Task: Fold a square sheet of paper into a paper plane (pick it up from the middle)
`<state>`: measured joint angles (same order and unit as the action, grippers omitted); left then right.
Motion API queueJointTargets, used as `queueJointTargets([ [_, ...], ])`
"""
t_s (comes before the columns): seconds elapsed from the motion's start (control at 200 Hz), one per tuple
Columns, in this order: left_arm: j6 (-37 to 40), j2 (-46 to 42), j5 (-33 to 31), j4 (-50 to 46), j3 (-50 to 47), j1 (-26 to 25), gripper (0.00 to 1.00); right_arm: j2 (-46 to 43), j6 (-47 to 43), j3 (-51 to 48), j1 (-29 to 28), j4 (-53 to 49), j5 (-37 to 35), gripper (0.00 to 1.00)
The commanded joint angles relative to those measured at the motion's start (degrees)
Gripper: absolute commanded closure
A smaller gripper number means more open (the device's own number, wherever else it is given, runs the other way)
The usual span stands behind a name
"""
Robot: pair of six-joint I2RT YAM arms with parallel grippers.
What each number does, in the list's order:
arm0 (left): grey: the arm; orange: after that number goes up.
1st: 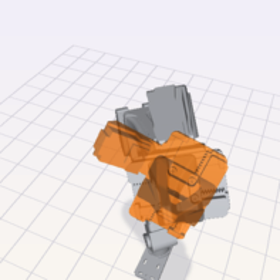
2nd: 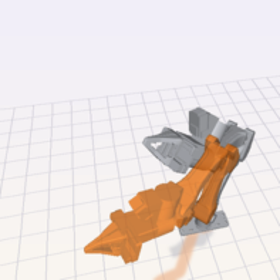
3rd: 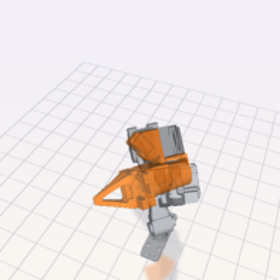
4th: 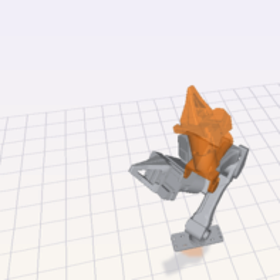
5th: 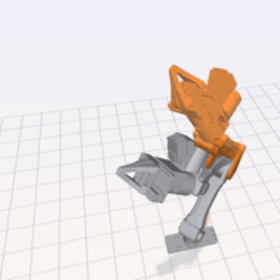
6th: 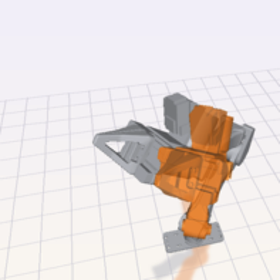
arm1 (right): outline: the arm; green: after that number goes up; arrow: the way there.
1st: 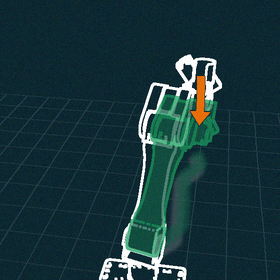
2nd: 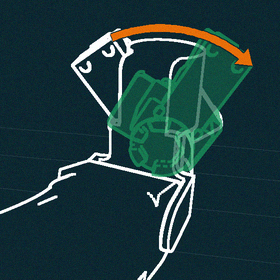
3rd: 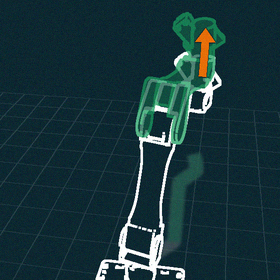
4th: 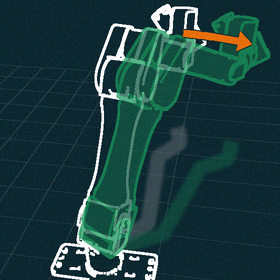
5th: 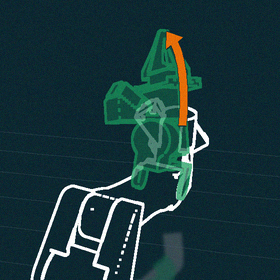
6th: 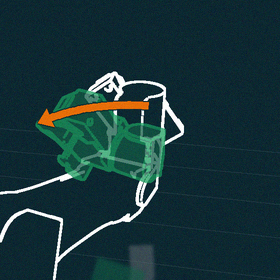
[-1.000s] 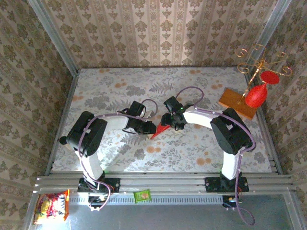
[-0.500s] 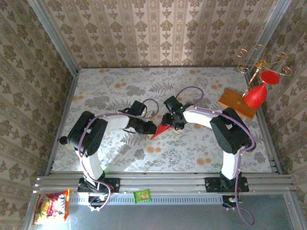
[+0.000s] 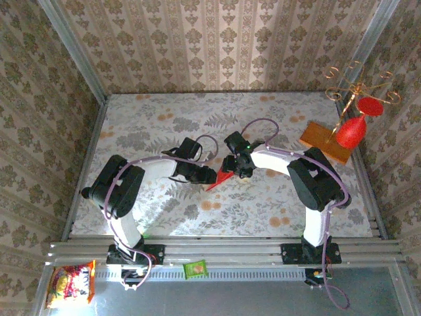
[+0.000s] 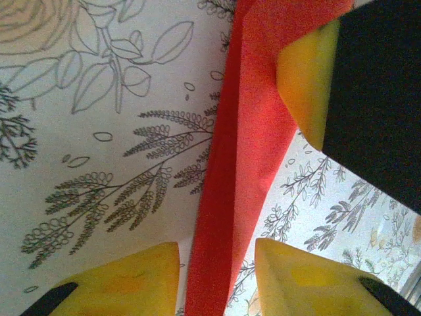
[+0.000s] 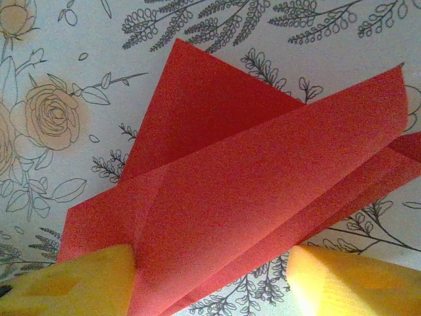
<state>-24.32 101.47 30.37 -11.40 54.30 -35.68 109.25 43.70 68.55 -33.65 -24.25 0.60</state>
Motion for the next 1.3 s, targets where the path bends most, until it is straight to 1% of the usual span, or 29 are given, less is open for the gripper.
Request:
queueJointTargets([
  [0.0, 1.5, -0.8, 0.0, -2.3, 0.1, -0.5, 0.63, 6.3, 0.9, -2.1, 0.1, 1.0, 1.4, 0.33],
  [0.25, 2.2, 1.2, -0.7, -3.7, 0.8, -0.7, 0.65, 6.7, 1.3, -2.1, 0.2, 0.6, 1.3, 0.34],
  [0.425, 2.6, 2.6, -1.8, -4.6, 1.3, -0.8, 0.71, 7.0, 1.5, -2.2, 0.3, 0.3, 1.2, 0.35],
  [0.795, 2.5, 3.4, -2.8, -4.0, 1.3, -0.7, 0.78, 7.4, 1.6, -2.6, 0.3, 0.8, 1.4, 0.38],
  [0.96, 2.7, 4.0, -3.1, -4.1, 1.4, -0.8, 0.82, 6.9, 2.1, -2.7, 0.6, 1.9, 3.3, 0.37],
  [1.095, 2.8, 4.4, -3.0, -4.1, 1.5, -0.8, 0.82, 4.2, 2.5, -2.8, 0.8, 2.3, 4.3, 0.37],
  [1.295, 2.9, 4.6, -3.0, -4.2, 1.5, -0.8, 0.83, -6.3, 3.3, -6.1, 1.4, 2.5, 3.2, 0.34],
])
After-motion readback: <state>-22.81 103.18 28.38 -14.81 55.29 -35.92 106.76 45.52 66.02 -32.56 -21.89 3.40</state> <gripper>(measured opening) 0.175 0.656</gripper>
